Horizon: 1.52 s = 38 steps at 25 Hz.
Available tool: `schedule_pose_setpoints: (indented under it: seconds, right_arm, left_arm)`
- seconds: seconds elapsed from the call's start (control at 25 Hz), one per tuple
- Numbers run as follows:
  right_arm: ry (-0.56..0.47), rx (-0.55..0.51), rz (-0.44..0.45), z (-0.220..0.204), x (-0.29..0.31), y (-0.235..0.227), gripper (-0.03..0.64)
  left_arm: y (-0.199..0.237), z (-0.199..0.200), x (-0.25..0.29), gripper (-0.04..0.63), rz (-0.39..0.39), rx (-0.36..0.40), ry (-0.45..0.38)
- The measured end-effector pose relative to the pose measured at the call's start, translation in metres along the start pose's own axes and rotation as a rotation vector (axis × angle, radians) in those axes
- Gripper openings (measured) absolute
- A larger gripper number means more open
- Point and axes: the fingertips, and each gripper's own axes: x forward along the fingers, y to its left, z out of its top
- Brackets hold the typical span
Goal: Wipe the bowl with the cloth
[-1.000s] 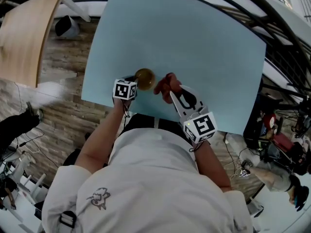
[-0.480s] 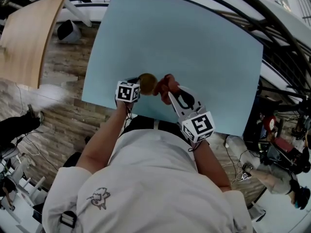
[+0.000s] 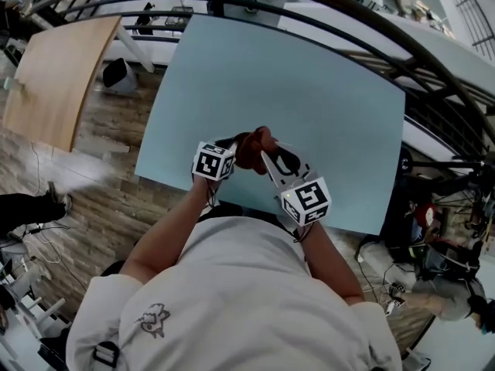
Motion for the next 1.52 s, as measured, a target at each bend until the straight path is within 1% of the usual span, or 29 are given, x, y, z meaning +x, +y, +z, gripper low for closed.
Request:
schedule_pose_setpoints:
  seconds: [0.16,0.28,0.36,0.44,0.52,0.68,0.76,0.84,0.96,1.08,1.2,1.32,1.44,1.52]
  right_arm:
    - [-0.030,-0.058,-0.017,0.018,-0.005,-0.006,0.100]
    - [-0.033,-0.111,-0.036,0.025,-0.008,-0.015,0.100]
    - [-0.012,-0.151,-0.054,0.023,-0.010,-0.021,0.100]
    - [0.030,-0.210,-0.078,0.017,-0.013,-0.023,0.100]
    - [0.096,-0.270,-0.122,0.007,-0.015,-0.027,0.100]
    - [0.235,-0.396,-0.221,-0.007,-0.022,-0.043,0.100]
    - [0.297,-0.449,-0.248,-0.013,-0.026,-0.052,0.100]
    - [0.344,-0.477,-0.256,-0.019,-0.032,-0.059,0.098]
    - [0.367,-0.493,-0.234,-0.024,-0.044,-0.063,0.097]
    - [0.385,-0.516,-0.176,-0.031,-0.059,-0.064,0.096]
    - [0.405,-0.522,-0.098,-0.040,-0.070,-0.064,0.095]
    - [0.440,-0.546,-0.022,-0.055,-0.081,-0.058,0.092]
    - [0.473,-0.594,0.017,-0.067,-0.097,-0.055,0.091]
    - [0.509,-0.621,0.023,-0.073,-0.108,-0.061,0.091]
  left_arm:
    - [-0.020,0.034,-0.020,0.020,0.003,0.058,-0.048]
    - [-0.038,0.064,-0.034,0.020,-0.010,0.072,-0.102]
    - [-0.053,0.084,-0.043,0.020,-0.015,0.080,-0.142]
    - [-0.068,0.098,-0.052,0.020,-0.018,0.089,-0.177]
    - [-0.080,0.106,-0.059,0.020,-0.020,0.104,-0.199]
    - [-0.107,0.113,-0.060,0.022,-0.036,0.131,-0.213]
    - [-0.127,0.114,-0.057,0.025,-0.054,0.149,-0.216]
    - [-0.147,0.117,-0.054,0.028,-0.056,0.188,-0.221]
    - [-0.172,0.123,-0.051,0.029,-0.045,0.251,-0.235]
    - [-0.192,0.127,-0.049,0.031,-0.033,0.286,-0.256]
    - [-0.207,0.129,-0.045,0.034,-0.015,0.299,-0.275]
    - [-0.218,0.130,-0.040,0.037,0.018,0.322,-0.286]
    - [-0.224,0.126,-0.035,0.035,0.063,0.318,-0.295]
    - [-0.222,0.124,-0.032,0.031,0.098,0.297,-0.300]
